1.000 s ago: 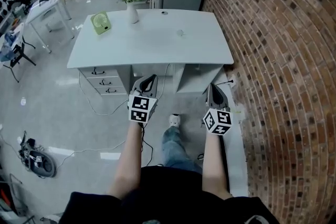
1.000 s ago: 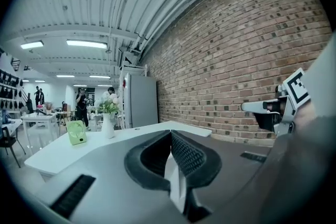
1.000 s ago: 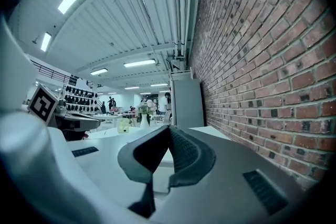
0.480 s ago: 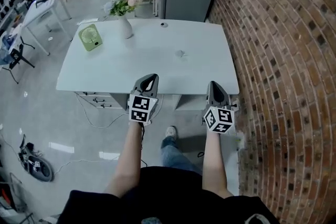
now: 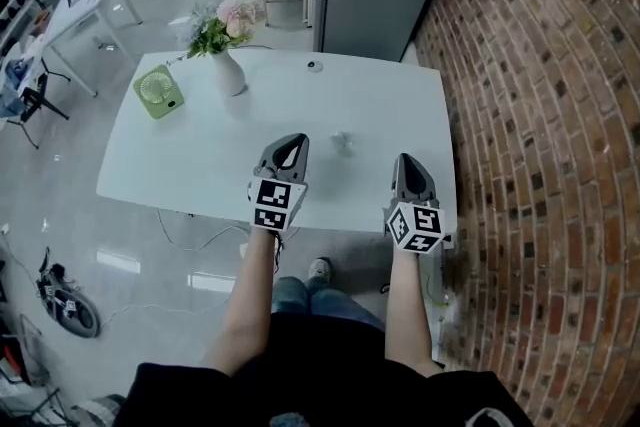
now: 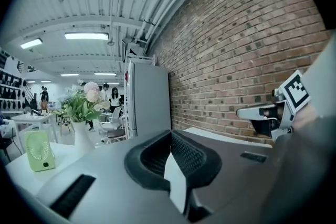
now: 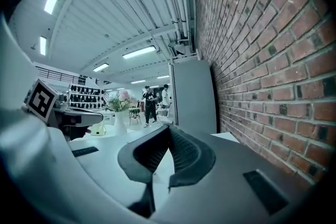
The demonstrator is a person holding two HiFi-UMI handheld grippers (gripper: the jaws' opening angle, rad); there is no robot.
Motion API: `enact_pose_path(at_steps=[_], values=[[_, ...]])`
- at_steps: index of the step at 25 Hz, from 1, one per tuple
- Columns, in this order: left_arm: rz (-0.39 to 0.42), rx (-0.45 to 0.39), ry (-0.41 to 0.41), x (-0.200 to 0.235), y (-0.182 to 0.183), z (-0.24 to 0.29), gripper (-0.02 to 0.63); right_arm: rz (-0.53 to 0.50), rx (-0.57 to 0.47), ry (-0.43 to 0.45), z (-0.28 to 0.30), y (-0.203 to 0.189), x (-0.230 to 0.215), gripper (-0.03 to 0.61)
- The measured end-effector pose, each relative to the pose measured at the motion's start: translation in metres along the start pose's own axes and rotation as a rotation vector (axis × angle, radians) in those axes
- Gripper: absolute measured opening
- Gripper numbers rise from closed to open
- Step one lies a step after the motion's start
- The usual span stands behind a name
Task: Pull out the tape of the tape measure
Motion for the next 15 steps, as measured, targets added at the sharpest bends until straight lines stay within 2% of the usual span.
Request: enact_pose_path(at_steps=[6,15], values=[[0.006,0.023,-0.018,0.017,-0.003,0.038,0.021,0.007,0.023,-0.001,0.038,0.006,-0.008,0.002],[0.086,0.063,-0.137,0.023,-0.013,0.088,0.021,0.004,0.039,-0.035,0.071,0.007,-0.015,0.002]])
Point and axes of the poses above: the fingertips, and each gripper's own axes: z forward along the fingers, x to its left, y out of its top, the point moved 8 cm from there along -z, backward along the fingers, and after that the axes turned 14 degrees about z, right-handed, at the moved point
